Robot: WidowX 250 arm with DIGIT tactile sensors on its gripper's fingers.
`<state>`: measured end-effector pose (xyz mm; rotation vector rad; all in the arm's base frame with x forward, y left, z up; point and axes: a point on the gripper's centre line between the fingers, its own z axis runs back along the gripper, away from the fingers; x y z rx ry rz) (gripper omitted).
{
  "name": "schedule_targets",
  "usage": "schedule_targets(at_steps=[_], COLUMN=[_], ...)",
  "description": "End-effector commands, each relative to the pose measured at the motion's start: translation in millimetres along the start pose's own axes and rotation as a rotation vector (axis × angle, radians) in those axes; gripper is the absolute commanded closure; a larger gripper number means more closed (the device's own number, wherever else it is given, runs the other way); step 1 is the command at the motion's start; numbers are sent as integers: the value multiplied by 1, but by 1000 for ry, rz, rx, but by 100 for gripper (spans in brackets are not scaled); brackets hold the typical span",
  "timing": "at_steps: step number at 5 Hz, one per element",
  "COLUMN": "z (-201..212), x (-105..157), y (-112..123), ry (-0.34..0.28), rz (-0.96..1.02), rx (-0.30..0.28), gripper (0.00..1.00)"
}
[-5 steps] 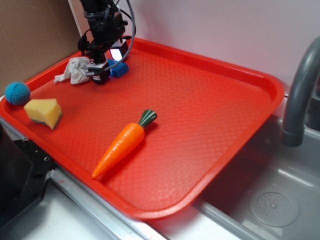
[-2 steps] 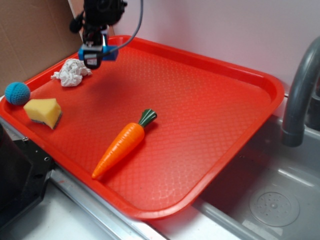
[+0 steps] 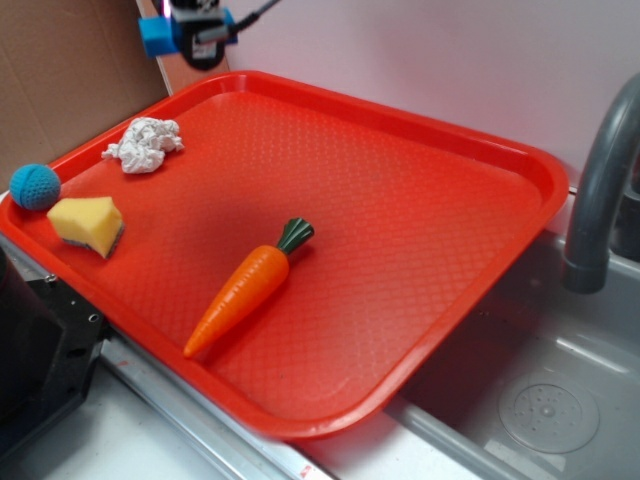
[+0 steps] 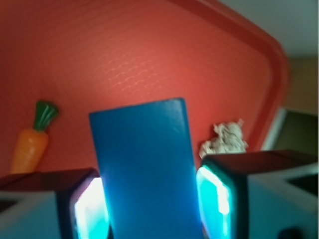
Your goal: Grab the blue block.
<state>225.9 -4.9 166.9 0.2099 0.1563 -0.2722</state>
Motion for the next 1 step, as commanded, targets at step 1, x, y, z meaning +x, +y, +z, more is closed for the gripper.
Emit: schedule_targets(at_steps=[1], z=[26], x=[13], y=[1], ry=[-100], rz=[217], rx=[-42], gripper=[100])
